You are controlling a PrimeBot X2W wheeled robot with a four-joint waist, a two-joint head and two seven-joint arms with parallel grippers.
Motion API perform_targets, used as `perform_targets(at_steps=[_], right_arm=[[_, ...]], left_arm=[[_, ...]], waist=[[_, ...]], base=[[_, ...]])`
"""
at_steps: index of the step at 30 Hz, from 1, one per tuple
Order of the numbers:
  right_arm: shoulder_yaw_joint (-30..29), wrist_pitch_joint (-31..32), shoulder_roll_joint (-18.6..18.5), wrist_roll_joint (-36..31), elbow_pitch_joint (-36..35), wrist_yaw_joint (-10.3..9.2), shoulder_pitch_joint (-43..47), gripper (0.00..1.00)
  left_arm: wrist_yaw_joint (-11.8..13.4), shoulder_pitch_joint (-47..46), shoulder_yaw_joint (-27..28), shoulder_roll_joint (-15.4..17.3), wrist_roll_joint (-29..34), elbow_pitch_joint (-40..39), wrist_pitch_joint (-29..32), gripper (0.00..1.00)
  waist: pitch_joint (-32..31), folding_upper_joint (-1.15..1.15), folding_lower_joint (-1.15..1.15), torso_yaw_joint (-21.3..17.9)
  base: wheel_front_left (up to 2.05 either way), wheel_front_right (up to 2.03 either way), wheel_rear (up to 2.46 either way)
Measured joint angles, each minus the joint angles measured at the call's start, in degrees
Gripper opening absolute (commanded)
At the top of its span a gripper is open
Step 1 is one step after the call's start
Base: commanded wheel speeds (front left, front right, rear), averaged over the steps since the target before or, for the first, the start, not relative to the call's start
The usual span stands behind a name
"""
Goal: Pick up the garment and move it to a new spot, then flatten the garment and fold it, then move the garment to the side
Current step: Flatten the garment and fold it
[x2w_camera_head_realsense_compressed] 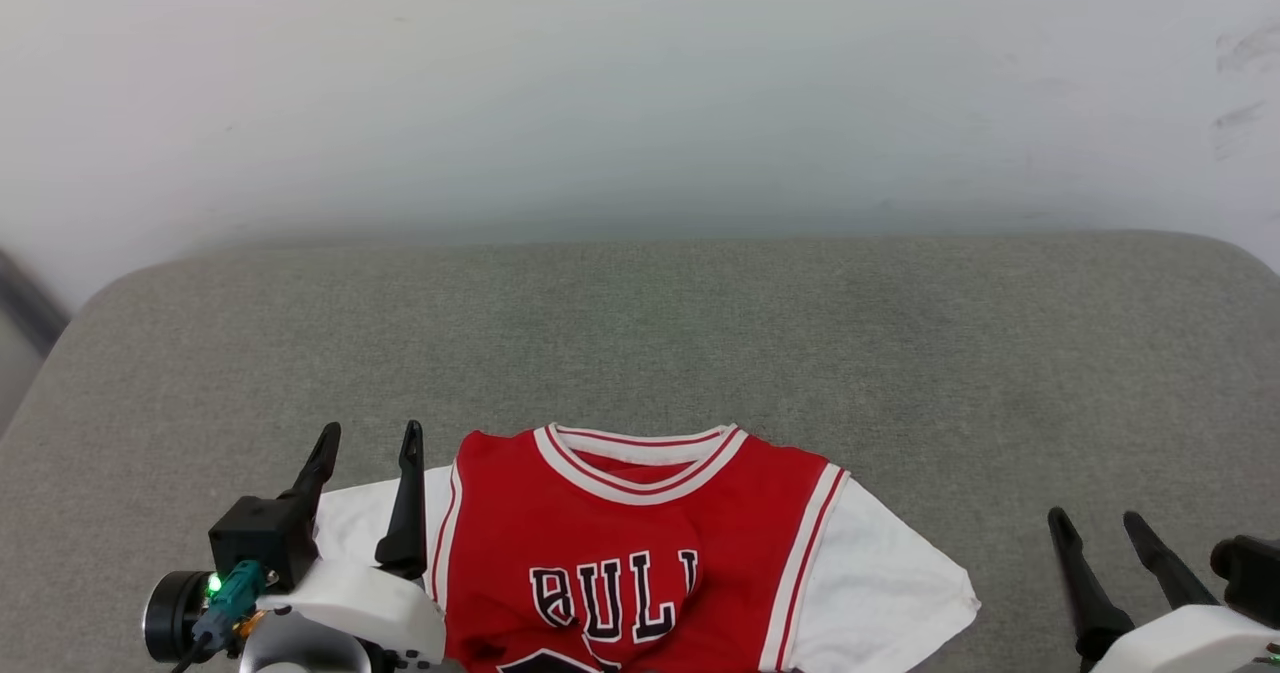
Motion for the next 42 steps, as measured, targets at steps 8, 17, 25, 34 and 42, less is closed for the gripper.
perform_targets(at_steps=[8,17,25,34,42], right_arm=[[-4.85,19.44,-1.31,3.85,3.78,0.00,0.53,1.00],[-4.57,38.34,-5.68,7.05,4.23,0.00,-4.05,1.00],[-1.38,40.58,-6.81,8.27,13.28,0.01,-9.92,1.00],[1.10,39.74,-9.03,11.44,18.09,0.00,-12.10,0.00],[1.27,35.13,-10.77,10.71,17.18,0.01,-12.00,0.00]], left_arm=[[0.54,-0.67,-1.00,-1.42,2.19,-2.43,-1.15,1.00],[-0.58,-4.80,-2.89,-4.59,3.48,-1.87,-1.26,1.00],[-1.88,-7.01,-2.68,-6.41,4.09,0.26,-1.91,1.00],[-2.07,-6.81,-1.10,-6.42,4.00,2.01,-2.18,1.00],[-3.46,-4.82,1.36,-2.96,-0.03,3.58,1.36,1.00]], waist=[[1.37,0.00,0.00,2.78],[6.48,0.00,0.00,7.48],[10.82,0.00,0.00,10.99],[10.77,0.00,0.00,11.40],[7.18,0.00,0.00,9.55]], base=[[0.00,0.00,0.00],[0.00,0.00,0.00],[0.00,0.00,0.00],[0.00,0.00,0.00],[0.00,0.00,0.00]])
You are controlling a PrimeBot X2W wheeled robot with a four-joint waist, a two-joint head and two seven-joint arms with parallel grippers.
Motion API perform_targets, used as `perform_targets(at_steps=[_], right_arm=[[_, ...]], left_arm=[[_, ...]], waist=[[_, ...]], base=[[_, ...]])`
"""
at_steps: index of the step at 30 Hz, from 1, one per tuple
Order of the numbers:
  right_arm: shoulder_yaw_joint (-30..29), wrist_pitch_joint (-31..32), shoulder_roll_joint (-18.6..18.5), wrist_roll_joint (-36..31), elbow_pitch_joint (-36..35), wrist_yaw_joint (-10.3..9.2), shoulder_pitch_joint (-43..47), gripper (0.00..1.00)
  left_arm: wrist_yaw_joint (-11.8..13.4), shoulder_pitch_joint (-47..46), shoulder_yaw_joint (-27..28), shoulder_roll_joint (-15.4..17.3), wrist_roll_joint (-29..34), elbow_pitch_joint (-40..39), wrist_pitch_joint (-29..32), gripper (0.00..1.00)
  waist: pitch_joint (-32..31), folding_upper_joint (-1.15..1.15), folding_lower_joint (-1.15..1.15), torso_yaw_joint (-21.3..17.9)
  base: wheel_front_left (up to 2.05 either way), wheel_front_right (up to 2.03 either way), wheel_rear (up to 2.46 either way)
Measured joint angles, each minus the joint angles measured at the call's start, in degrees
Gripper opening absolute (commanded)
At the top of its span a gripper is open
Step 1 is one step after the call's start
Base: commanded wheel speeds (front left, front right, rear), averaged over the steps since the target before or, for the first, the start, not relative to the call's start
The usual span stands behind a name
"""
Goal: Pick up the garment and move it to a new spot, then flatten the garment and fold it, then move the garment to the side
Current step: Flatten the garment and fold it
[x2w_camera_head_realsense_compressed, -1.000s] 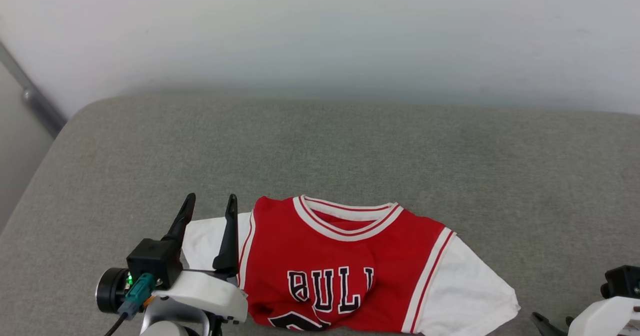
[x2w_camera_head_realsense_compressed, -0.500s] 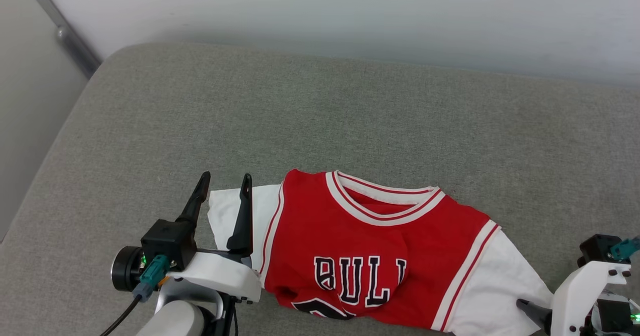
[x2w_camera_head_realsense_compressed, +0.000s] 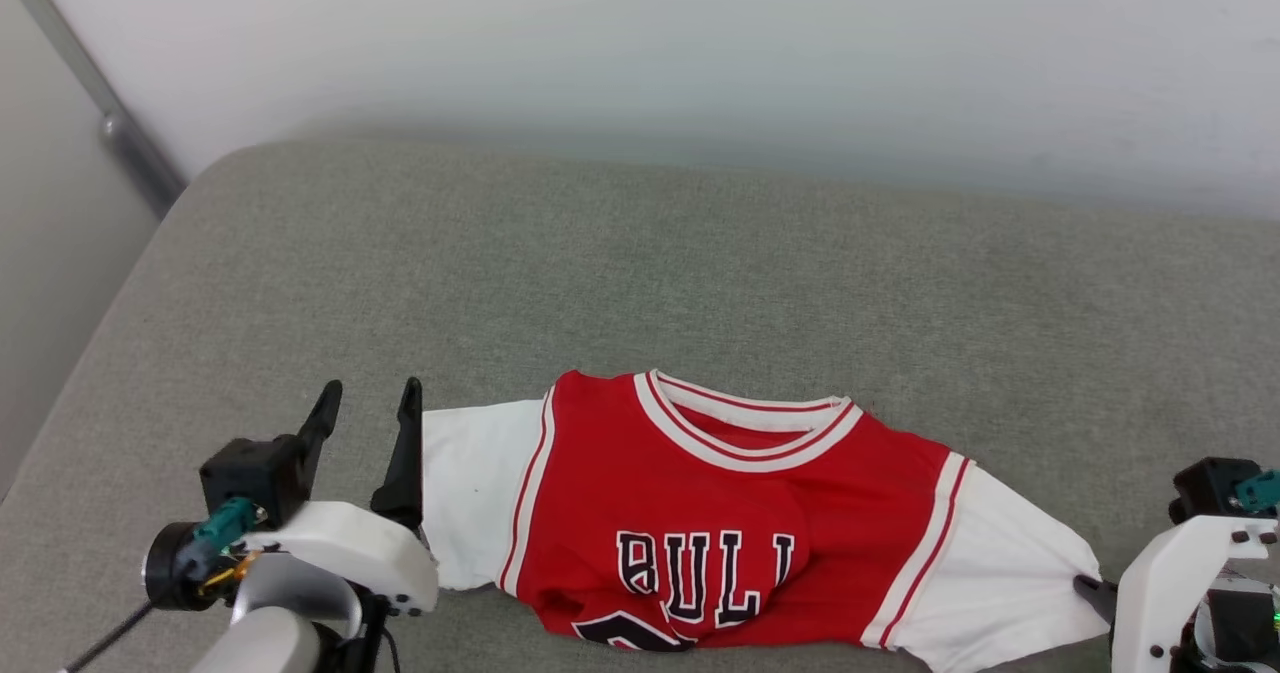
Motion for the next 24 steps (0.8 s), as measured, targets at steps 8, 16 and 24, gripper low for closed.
perform_targets(at_steps=[8,16,24], right_arm=[[-1.99,-0.77,-0.59,-1.75,-4.99,0.00,2.27,0.00],[-0.40,0.03,1.01,-2.21,-8.42,0.00,1.83,0.00],[1.98,-1.02,1.65,-1.70,-8.27,0.00,-1.54,0.00]], left_arm=[[-6.36,-2.38,1.42,7.00,-5.93,3.64,10.91,1.00],[-13.68,-9.50,-1.65,11.74,-11.35,9.12,29.02,1.00],[-17.94,-14.99,-4.57,11.26,-14.17,18.71,38.84,1.00]], waist=[[-3.09,0.00,0.00,-4.30],[-1.32,0.00,0.00,-8.92],[3.60,0.00,0.01,-12.35]], base=[[0.00,0.00,0.00],[0.00,0.00,0.00],[0.00,0.00,0.00]])
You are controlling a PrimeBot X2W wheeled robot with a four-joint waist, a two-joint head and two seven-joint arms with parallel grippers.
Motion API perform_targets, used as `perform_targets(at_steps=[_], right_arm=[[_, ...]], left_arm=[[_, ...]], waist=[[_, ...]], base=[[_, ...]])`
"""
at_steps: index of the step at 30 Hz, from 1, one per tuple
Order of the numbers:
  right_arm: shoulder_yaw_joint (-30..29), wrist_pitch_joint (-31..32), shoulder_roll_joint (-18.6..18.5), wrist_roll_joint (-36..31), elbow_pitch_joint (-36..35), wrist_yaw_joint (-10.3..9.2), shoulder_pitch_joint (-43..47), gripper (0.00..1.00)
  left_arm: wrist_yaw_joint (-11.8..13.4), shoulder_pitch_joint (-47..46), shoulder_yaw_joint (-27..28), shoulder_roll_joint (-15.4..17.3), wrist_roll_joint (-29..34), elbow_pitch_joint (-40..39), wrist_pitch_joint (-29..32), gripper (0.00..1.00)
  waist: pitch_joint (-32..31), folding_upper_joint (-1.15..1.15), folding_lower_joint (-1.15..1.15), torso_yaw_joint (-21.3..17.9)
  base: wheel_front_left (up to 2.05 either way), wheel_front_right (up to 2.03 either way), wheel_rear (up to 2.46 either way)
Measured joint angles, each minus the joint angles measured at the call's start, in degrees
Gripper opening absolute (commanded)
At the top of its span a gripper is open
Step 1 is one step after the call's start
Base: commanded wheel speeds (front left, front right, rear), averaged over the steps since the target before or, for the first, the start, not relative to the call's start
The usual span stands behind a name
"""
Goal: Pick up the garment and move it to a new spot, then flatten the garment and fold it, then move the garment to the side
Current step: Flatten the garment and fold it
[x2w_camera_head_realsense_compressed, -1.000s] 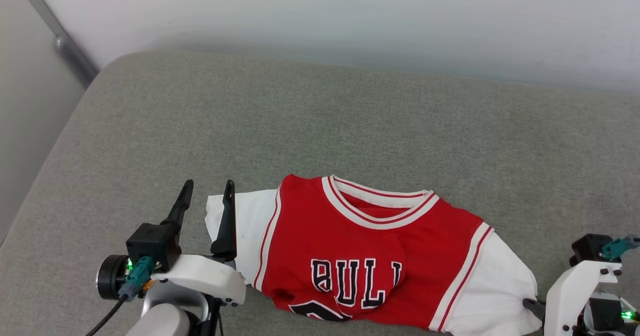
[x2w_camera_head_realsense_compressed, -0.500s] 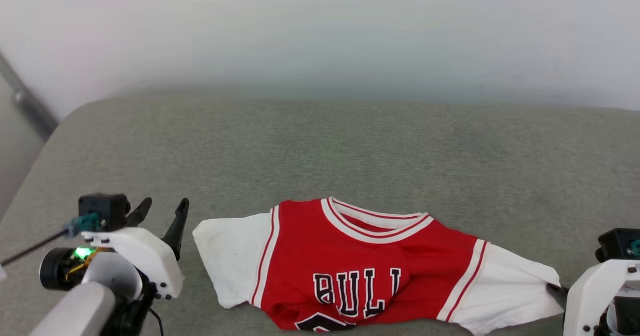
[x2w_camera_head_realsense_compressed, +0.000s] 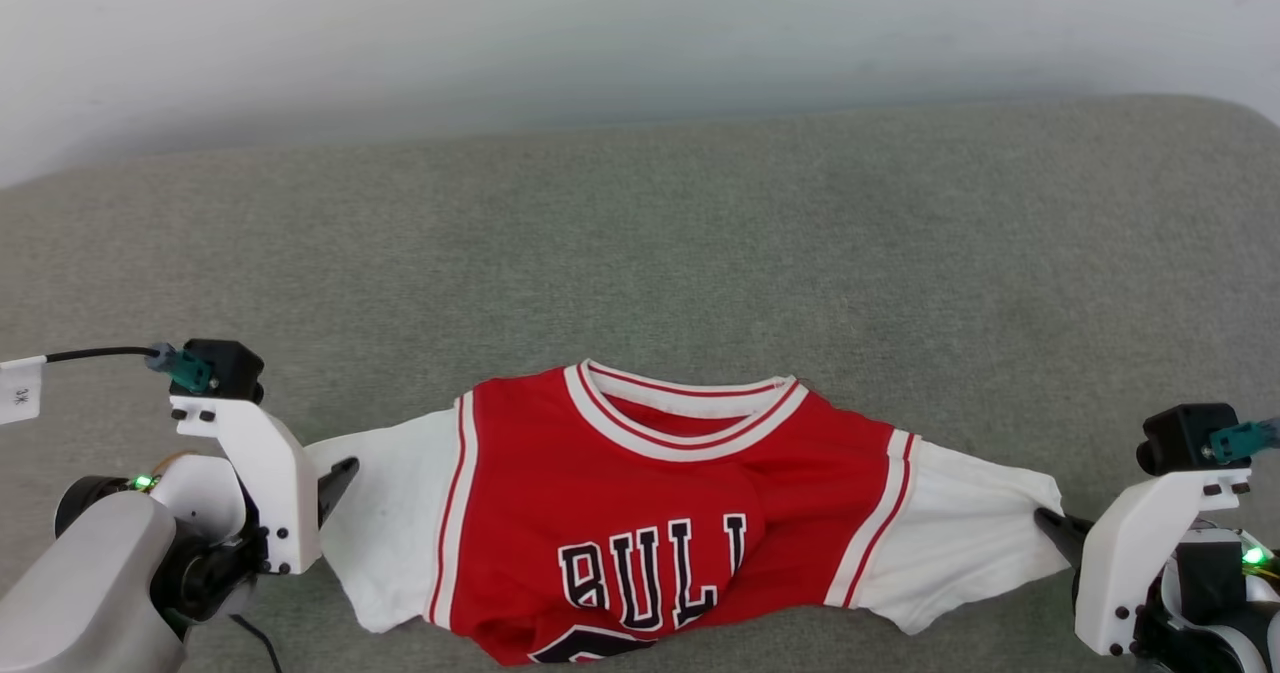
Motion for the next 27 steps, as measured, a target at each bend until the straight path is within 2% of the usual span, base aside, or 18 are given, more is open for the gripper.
perform_targets(at_steps=[6,8,9,10,14,19,27], right_arm=[[1.07,-1.02,-0.01,0.44,1.12,0.00,-1.25,0.00],[1.21,-1.14,-0.07,0.57,1.40,0.00,-1.30,0.00],[1.25,-1.46,-0.12,0.59,1.47,0.00,-1.30,0.00],[1.36,-1.56,-0.21,0.60,1.51,0.00,-1.36,0.00],[1.92,-2.49,-0.56,1.14,1.34,0.00,-1.93,0.00],[1.41,-4.55,-1.53,0.67,1.18,0.00,-2.08,0.00],[-0.44,-7.88,-3.18,-1.65,3.80,0.01,-4.51,0.00]], left_arm=[[-1.29,-2.66,-1.74,-1.26,-1.81,7.33,6.81,1.00],[-1.36,-3.46,-1.78,-2.15,-3.08,9.11,8.98,0.45],[-1.58,-3.80,-1.74,-2.57,-3.87,9.78,9.75,0.25],[-1.80,-3.96,-1.70,-2.85,-4.15,10.34,9.92,0.00],[-2.56,-4.00,-1.82,-4.08,-4.14,12.44,8.14,0.00],[-2.78,-4.15,-2.87,-5.49,-0.93,14.02,2.26,0.00],[0.81,-9.94,-2.58,-6.06,5.55,12.85,-8.62,0.00]], waist=[[2.20,0.00,0.00,-1.93],[2.43,0.00,-0.01,-2.20],[2.47,0.00,-0.01,-2.22],[2.48,0.00,-0.01,-2.23],[2.16,0.00,-0.01,-2.14],[0.60,0.00,-0.01,-1.29],[-4.56,0.00,-0.01,0.75]], base=[[0.00,0.00,0.00],[0.00,0.00,0.00],[0.00,0.00,0.00],[0.00,0.00,0.00],[0.00,0.00,0.00],[0.00,0.00,0.00],[0.00,0.00,0.00]])
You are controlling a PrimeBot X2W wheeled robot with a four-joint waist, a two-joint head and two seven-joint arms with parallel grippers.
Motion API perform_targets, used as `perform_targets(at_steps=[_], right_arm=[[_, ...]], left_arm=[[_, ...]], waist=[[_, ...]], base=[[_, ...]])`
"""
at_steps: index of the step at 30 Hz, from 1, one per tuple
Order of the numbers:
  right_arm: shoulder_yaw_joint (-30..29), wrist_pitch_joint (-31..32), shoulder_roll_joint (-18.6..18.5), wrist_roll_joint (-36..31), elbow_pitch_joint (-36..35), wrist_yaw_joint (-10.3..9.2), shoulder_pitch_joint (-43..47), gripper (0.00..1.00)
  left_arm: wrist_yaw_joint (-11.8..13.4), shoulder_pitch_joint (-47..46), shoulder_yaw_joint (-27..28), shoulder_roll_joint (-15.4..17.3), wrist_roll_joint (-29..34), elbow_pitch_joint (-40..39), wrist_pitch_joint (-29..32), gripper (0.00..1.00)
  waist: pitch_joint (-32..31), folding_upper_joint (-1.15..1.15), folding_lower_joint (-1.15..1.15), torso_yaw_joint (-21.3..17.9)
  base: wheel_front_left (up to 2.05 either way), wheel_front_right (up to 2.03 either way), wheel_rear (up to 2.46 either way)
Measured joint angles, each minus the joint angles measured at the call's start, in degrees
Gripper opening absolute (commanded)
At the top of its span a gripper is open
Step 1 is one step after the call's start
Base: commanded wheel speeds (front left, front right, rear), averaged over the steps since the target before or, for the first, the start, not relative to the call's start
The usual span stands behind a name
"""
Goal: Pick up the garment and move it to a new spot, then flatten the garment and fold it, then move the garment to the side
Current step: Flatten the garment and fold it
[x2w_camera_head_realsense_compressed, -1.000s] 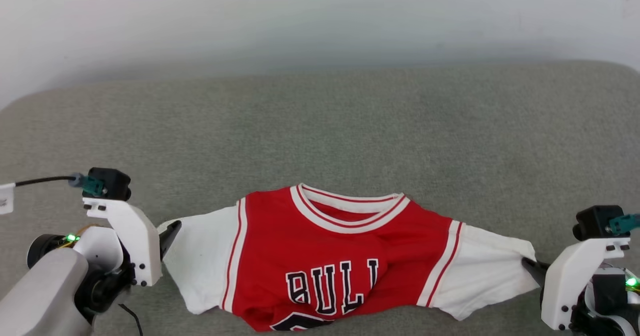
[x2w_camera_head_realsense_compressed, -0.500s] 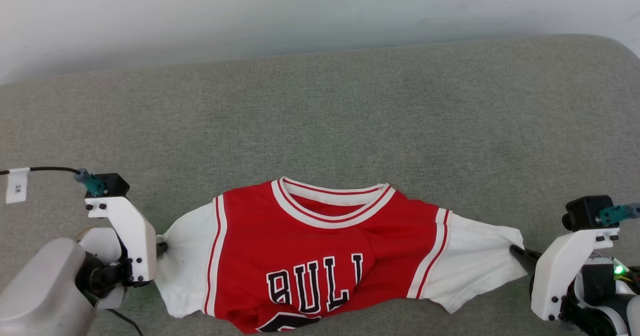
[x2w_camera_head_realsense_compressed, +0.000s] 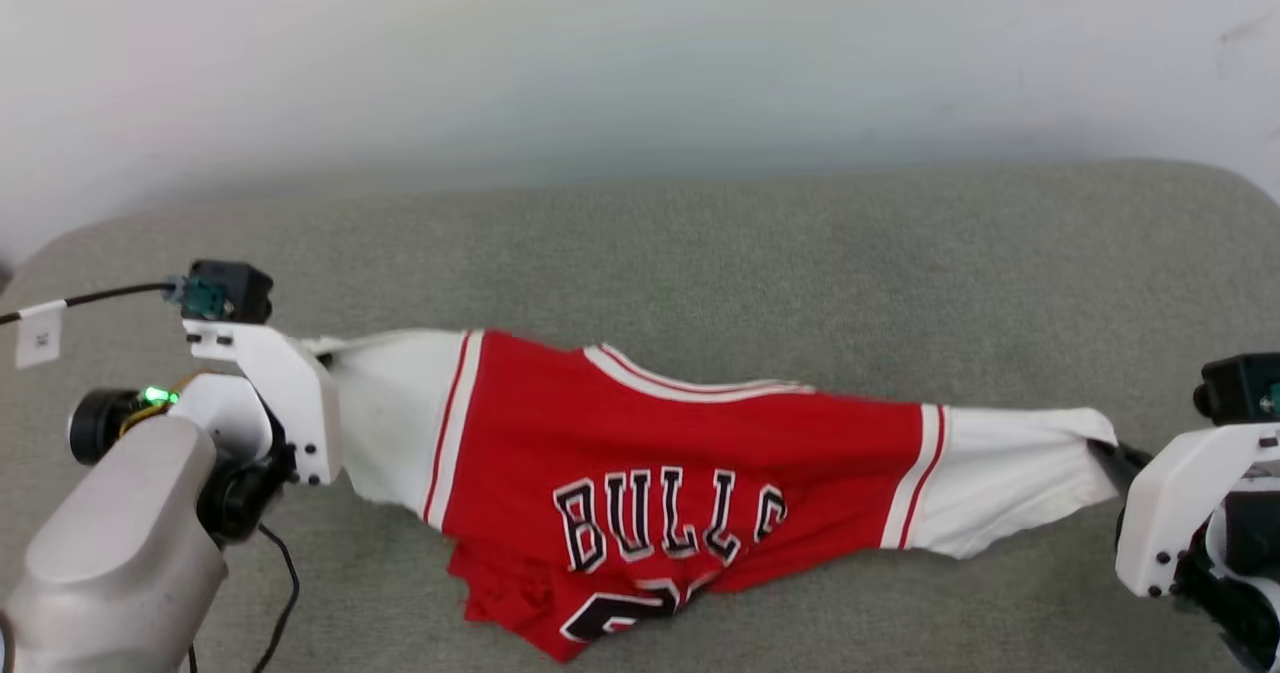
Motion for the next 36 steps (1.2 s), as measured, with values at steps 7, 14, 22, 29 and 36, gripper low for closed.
perform_targets(at_steps=[7,14,22,29,36], right_arm=[[-1.22,-2.90,-1.33,-1.40,5.03,0.01,-7.34,0.00],[0.86,-7.40,-4.37,-1.41,13.14,0.02,-19.80,0.00],[3.68,-14.18,-6.38,-2.08,20.81,0.02,-37.49,0.00],[5.83,-21.21,-7.21,-2.83,27.21,0.02,-54.40,0.00],[8.48,-28.55,-7.53,-4.27,31.82,0.02,-68.92,0.00]], left_arm=[[3.41,-6.71,0.38,-1.63,3.91,0.34,-5.53,0.00],[5.04,-15.49,0.37,-4.77,6.77,5.11,-9.39,0.00],[4.48,-28.09,3.32,-6.75,6.80,11.59,-16.18,0.00],[4.45,-40.58,5.43,-6.92,8.40,14.79,-24.07,0.00],[4.28,-51.67,6.53,-6.56,10.29,15.95,-30.05,0.00]], waist=[[-4.28,0.00,0.00,1.37],[-3.96,0.00,0.00,1.06],[1.10,0.00,0.00,0.34],[8.62,0.00,0.01,-0.41],[15.75,0.00,0.01,-1.32]], base=[[0.00,0.00,0.00],[0.00,0.00,0.00],[0.00,0.00,0.00],[0.00,0.00,0.00],[0.00,0.00,0.00]])
